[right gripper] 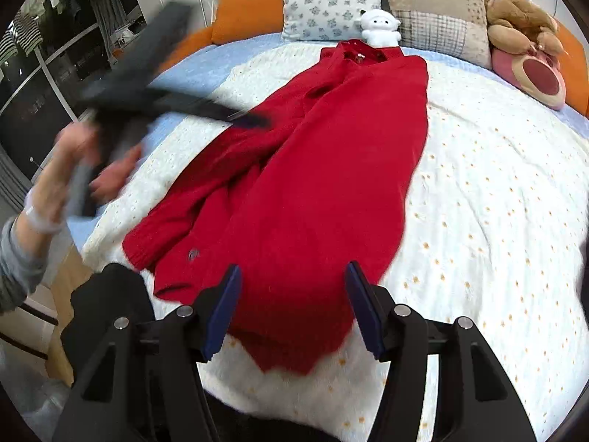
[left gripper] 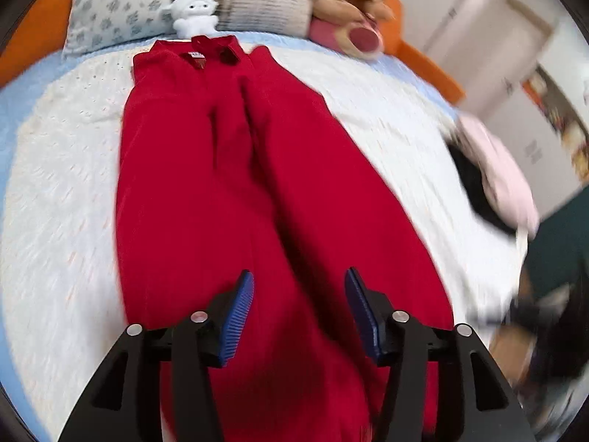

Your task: Fold large clothes

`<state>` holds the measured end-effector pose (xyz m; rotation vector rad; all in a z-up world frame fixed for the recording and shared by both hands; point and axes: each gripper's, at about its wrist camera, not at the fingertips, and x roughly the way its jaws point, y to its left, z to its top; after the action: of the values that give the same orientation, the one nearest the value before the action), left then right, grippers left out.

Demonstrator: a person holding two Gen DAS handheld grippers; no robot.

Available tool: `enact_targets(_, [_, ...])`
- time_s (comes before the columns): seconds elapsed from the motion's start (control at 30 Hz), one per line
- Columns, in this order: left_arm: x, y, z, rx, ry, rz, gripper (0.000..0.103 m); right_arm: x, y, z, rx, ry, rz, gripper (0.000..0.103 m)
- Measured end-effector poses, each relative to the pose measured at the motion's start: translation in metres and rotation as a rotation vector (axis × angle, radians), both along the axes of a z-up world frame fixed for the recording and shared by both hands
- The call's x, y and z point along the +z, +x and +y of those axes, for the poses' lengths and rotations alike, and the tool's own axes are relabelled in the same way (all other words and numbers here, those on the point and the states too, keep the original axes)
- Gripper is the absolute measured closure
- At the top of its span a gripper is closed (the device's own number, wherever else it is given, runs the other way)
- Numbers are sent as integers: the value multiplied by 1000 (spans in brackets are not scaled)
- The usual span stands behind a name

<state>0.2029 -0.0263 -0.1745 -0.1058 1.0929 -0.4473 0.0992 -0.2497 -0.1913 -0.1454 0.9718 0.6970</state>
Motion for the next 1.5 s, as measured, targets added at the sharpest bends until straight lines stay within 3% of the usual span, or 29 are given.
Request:
enact_targets(0.1, [-4,-46,4,5,78,-7,48,-18,-4,4,7,-80,43,46])
enact_targets(0.17, [-15,-70,-1,16,148,-18,48,-31,-5,12,10,-149,18,45])
enact_targets(0.23, [-32,-80,1,36,167,3,48,-35,-14,21,10,-190,-30,45])
enact_targets(0.33, [-46,-83,1,96,176,-4,47,-35,-14,25,0,-203,-26,45])
enact_targets(0.57, [-46,-87,3,154,173,-7,46,-34,-14,30,-4,-207,-31,44])
enact_targets(0.6, [-45,-88,4,159,173,-6,46,-36,-15,25,-7,-193,-29,44])
enact_targets(0.7, [-35,-89,7,173,137,-7,48,-25,-5,6,-28,-21,67,40])
enact_targets(0.77, [-24,-88,15,161,42,8,36,-9,12,-8,-26,142,139,26])
enact_targets(0.8, [-16,-84,21,155,-7,8,33,1,22,-13,-21,200,152,25])
enact_targets(0.9, [20,-57,42,128,-95,-40,28,34,67,-21,-10,344,167,18])
enact_targets(0.97, [39,-31,59,131,-141,-58,19,52,102,-21,-16,378,140,14])
enact_targets(1.1, [63,58,104,191,-171,-126,18,72,198,-14,-36,411,109,14])
enact_targets(1.2, [56,136,139,241,-244,-78,18,63,286,-17,-92,491,200,14])
enact_targets(1.33, [33,223,173,333,-287,-29,18,31,397,-24,-205,585,309,13])
enact_targets(1.5, [-15,318,199,423,-322,25,17,-18,495,-25,-311,715,395,11])
